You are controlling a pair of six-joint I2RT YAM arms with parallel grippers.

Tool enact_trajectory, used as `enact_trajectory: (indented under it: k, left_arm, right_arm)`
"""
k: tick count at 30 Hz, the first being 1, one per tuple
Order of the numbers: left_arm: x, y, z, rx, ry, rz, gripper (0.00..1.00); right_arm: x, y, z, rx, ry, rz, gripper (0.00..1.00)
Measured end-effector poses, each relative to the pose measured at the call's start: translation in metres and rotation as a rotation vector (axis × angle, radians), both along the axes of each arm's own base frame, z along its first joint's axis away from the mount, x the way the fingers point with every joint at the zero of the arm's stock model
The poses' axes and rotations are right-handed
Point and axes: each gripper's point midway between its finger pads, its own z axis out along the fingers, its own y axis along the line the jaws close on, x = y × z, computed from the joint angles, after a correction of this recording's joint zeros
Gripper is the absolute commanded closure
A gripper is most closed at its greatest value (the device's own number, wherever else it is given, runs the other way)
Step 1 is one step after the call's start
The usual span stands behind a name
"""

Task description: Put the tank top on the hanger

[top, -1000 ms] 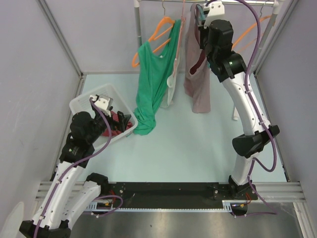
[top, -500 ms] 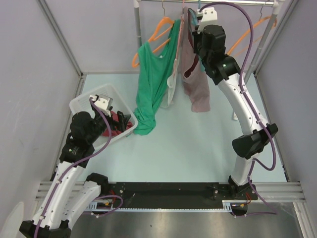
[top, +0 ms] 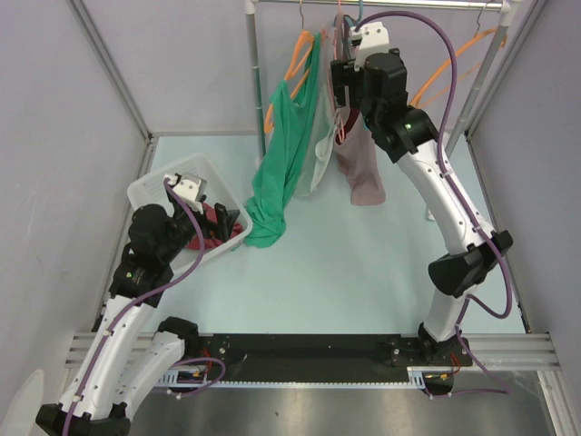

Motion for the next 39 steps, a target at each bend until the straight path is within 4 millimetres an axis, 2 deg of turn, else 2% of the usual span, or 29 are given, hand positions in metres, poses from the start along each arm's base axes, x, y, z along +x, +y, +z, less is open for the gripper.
enact_trajectory:
  k: [2,5,11,12,15,18,22,25,29,32,39]
  left_arm:
    - [0.000,0.001,0.000,0.000,0.000,0.003,0.00]
    - [0.001,0.003,0.000,0.001,0.000,0.014,0.00]
    - [0.001,0.010,-0.001,-0.016,-0.003,0.057,0.01]
    - [0.001,0.013,-0.001,-0.020,-0.007,0.072,0.00]
    - [0.000,0.021,0.001,-0.029,-0.018,0.111,0.01]
    - [0.001,0.026,0.002,-0.038,-0.021,0.142,0.01]
    - [0.002,0.029,0.005,-0.044,-0.031,0.163,0.01]
    - [0.002,0.031,0.010,-0.051,-0.049,0.173,0.00]
    - [0.000,0.032,0.012,-0.069,-0.060,0.184,0.01]
    - [0.000,0.033,0.015,-0.080,-0.069,0.191,0.01]
    - [0.000,0.035,0.018,-0.098,-0.079,0.210,0.01]
  right_arm:
    - [-0.010,-0.003,0.000,-0.004,0.005,0.005,0.02]
    - [-0.032,-0.009,0.007,0.004,-0.006,0.031,0.00]
    - [-0.107,-0.016,0.031,0.062,-0.080,0.175,0.00]
    - [-0.124,-0.018,0.029,0.078,-0.090,0.210,0.01]
    - [-0.161,-0.027,0.016,0.113,-0.098,0.272,0.00]
    - [-0.183,-0.034,-0.008,0.136,-0.070,0.305,0.00]
    - [-0.194,-0.047,-0.064,0.164,0.035,0.302,0.00]
    - [-0.189,-0.077,-0.112,0.199,0.135,0.222,0.00]
    - [-0.192,-0.116,-0.156,0.284,0.227,0.123,0.00]
    - [-0.201,-0.123,-0.166,0.336,0.244,0.118,0.00]
    - [-0.213,-0.119,-0.158,0.380,0.219,0.166,0.00]
